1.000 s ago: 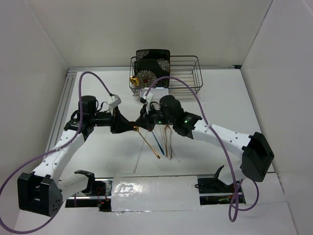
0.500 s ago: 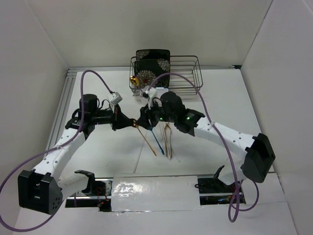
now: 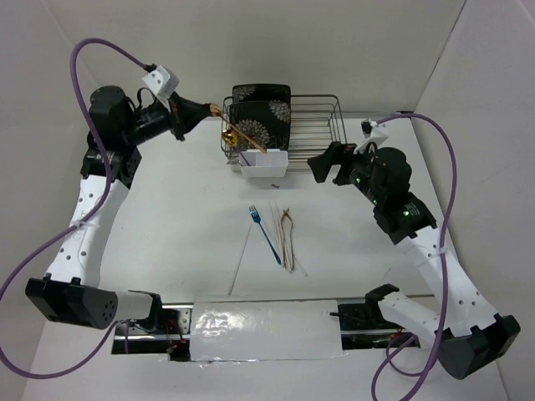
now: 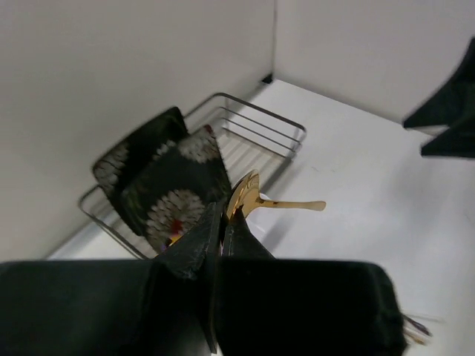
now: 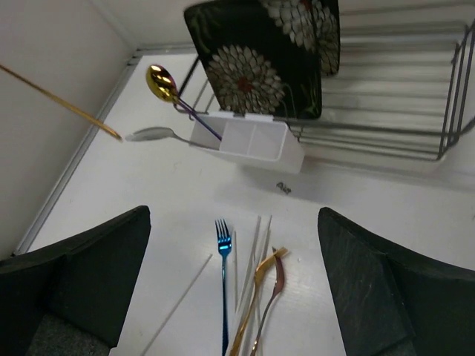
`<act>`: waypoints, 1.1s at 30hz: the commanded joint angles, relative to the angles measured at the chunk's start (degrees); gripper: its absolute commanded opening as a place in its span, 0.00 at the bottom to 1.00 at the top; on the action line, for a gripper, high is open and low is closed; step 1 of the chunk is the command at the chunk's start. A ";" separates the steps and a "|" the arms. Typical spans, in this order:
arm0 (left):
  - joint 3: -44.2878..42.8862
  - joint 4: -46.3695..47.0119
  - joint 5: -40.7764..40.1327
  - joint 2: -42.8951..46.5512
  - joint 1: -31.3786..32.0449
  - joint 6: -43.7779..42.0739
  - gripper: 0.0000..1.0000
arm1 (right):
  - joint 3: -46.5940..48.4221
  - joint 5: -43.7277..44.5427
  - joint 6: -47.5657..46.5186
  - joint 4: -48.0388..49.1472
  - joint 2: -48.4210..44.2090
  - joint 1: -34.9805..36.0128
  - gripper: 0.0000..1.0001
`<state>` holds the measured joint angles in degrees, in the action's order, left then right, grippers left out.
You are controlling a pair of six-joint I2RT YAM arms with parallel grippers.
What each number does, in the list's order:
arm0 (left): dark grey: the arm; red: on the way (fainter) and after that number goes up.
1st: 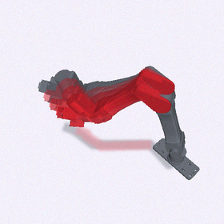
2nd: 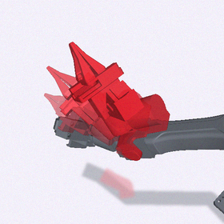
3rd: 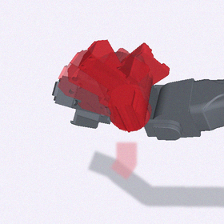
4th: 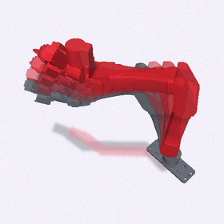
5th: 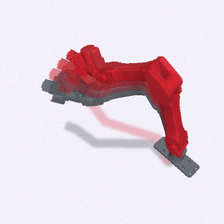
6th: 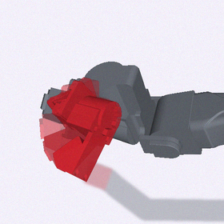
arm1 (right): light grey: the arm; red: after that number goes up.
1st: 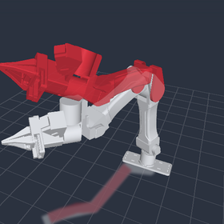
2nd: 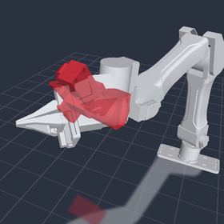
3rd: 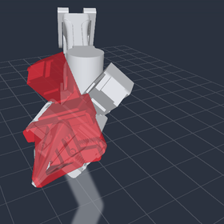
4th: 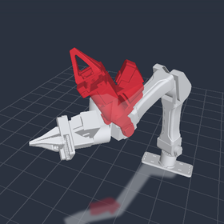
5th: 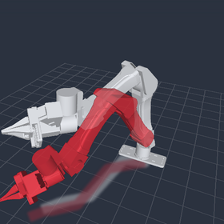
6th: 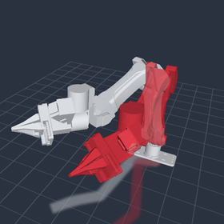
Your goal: Sort the eating utensils into containers
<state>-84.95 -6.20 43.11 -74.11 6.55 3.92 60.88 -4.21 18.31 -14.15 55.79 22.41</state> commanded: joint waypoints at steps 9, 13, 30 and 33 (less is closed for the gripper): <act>-4.18 4.78 -9.54 -6.93 -1.36 -15.79 0.00 | -8.94 6.22 4.73 -3.34 -4.81 -1.41 1.00; -0.84 8.65 -7.00 -7.72 -1.27 -16.32 0.00 | -8.42 7.81 3.14 -3.34 -3.59 -1.32 1.00; 3.03 10.68 -9.53 -14.75 2.59 -23.70 0.00 | -8.32 6.76 2.44 0.62 2.66 -1.76 1.00; 4.00 11.29 -11.81 -16.33 3.73 -25.72 0.00 | -8.32 6.76 1.82 0.62 3.80 -2.11 1.00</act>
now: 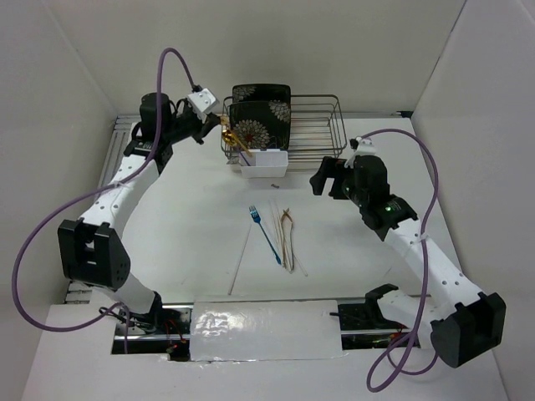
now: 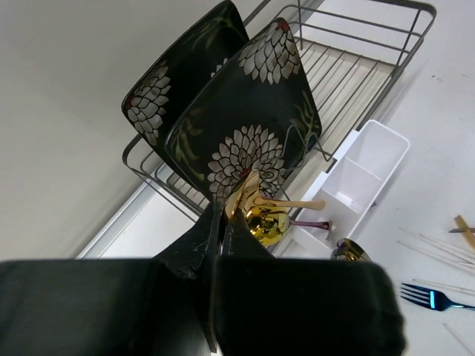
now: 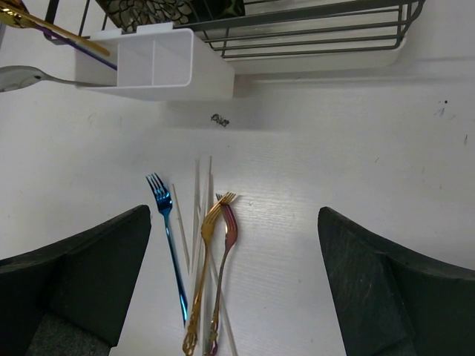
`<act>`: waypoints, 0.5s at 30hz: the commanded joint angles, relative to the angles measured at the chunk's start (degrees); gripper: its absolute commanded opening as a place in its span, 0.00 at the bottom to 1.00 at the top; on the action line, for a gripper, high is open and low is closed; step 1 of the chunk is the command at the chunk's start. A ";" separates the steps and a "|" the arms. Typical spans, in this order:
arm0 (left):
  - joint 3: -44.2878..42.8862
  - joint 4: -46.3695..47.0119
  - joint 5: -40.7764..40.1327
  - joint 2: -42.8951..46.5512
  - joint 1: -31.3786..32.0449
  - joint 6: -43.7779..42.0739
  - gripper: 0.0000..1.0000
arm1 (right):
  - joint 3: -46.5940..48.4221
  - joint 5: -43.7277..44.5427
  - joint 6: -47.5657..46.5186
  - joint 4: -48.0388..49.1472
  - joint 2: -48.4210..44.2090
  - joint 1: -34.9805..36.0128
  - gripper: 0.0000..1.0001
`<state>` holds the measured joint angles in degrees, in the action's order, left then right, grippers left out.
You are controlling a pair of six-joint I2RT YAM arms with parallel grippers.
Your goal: Sort the eating utensils into containers
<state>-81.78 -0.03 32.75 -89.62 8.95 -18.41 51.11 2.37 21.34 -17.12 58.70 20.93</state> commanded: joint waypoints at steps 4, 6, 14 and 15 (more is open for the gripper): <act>2.41 6.54 -3.04 -2.31 2.83 -4.44 0.00 | 1.97 0.18 -1.57 3.59 1.24 -0.80 1.00; 2.85 6.71 -2.96 -2.75 3.09 -4.09 0.00 | 1.36 0.18 -1.48 4.12 1.33 -0.80 1.00; 6.18 7.59 -2.70 -2.67 3.44 -0.40 0.11 | -0.39 -1.57 -0.52 4.64 1.68 -0.98 1.00; 6.19 7.77 -2.69 -2.66 3.44 -0.39 0.13 | -0.40 -2.36 -0.51 5.17 1.86 -0.98 1.00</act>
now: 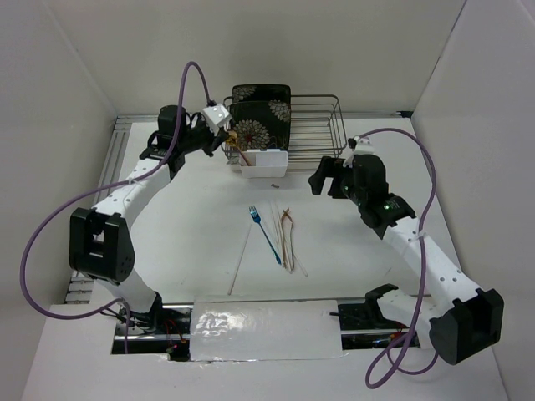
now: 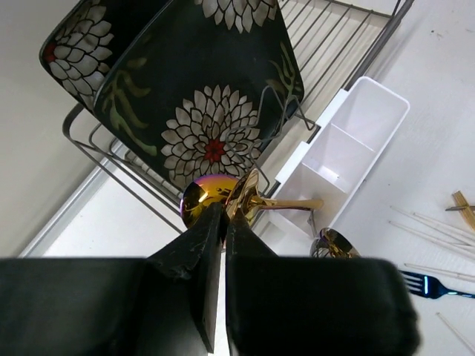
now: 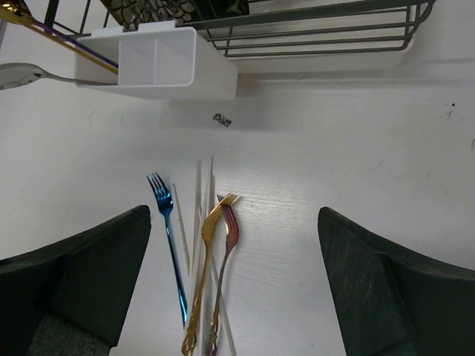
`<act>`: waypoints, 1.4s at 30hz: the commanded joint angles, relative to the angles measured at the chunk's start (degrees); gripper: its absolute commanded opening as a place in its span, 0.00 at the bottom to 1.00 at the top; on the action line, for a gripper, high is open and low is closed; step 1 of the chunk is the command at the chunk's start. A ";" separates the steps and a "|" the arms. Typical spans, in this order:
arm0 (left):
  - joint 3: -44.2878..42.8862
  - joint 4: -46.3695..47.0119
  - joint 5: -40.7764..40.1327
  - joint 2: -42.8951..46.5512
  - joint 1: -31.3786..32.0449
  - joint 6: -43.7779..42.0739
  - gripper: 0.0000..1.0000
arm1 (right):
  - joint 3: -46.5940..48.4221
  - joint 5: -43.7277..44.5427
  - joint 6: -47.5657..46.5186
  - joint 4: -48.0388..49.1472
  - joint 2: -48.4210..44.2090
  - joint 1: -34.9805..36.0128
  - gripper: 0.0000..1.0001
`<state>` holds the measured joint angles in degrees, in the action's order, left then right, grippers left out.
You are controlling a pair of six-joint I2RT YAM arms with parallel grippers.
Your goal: Sort the eating utensils into containers
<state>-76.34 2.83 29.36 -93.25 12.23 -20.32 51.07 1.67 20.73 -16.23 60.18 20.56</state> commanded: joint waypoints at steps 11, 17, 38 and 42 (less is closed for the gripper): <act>-0.83 1.21 -2.02 4.56 0.25 11.07 1.00 | 0.17 -9.85 -1.13 3.21 7.14 1.32 1.00; -3.81 -5.18 -8.36 13.88 -1.85 22.91 1.00 | -0.44 -11.52 -3.94 5.51 8.98 8.52 0.97; 8.22 -35.17 -1.07 42.80 -7.92 35.96 1.00 | -2.82 4.48 0.81 -1.00 18.91 14.69 0.54; 9.88 -37.63 -0.63 44.29 -7.83 37.01 1.00 | -1.77 5.80 -0.34 -1.00 22.24 15.22 0.51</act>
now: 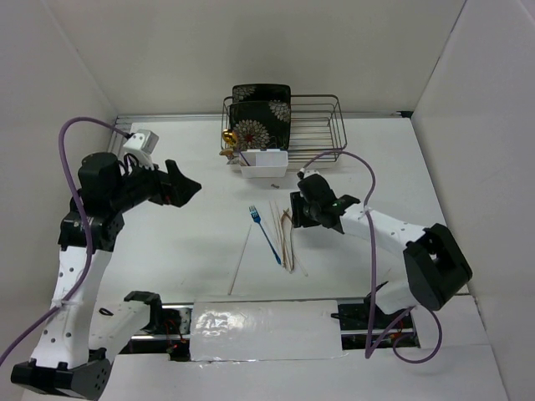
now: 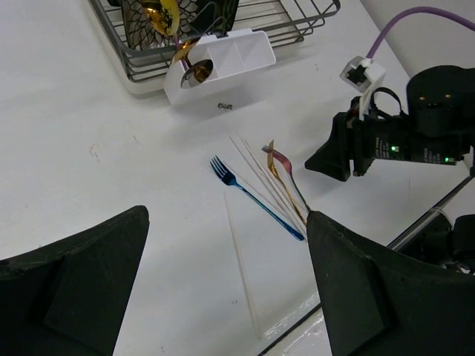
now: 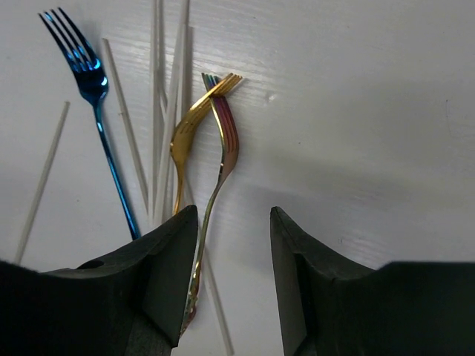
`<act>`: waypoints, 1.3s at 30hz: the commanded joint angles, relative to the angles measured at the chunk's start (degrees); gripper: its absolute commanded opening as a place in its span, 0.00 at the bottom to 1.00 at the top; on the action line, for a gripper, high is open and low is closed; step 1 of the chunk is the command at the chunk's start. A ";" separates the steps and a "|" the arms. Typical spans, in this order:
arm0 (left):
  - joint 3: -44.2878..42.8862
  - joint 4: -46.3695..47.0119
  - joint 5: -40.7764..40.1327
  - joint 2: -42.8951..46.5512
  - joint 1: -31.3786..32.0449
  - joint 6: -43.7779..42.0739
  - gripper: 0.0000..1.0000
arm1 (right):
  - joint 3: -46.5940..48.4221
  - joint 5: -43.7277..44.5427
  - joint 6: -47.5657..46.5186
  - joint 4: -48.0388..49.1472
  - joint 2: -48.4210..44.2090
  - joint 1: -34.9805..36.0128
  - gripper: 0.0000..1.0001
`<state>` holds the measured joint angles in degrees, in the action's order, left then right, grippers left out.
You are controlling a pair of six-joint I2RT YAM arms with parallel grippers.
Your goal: Sort the eating utensils into containers
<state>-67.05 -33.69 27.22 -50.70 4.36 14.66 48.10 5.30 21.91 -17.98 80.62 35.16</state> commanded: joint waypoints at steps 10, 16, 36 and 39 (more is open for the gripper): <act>2.62 -0.67 1.87 1.84 0.03 1.26 1.00 | 4.72 1.47 -3.19 3.47 9.11 1.14 0.48; 2.97 -0.23 2.40 0.86 0.03 0.64 1.00 | 5.78 0.85 -3.02 4.00 11.04 1.23 0.47; 3.94 -3.66 0.99 2.70 -0.05 -1.56 1.00 | 9.30 3.23 -4.16 4.18 17.73 1.58 0.00; 4.82 -4.80 3.62 4.20 -0.05 -1.91 1.00 | 8.77 1.91 -4.07 3.56 13.26 1.58 0.00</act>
<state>-62.70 -37.63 28.51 -48.38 4.34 13.56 55.86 7.07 18.31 -14.39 98.48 36.25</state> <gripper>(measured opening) 0.997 0.030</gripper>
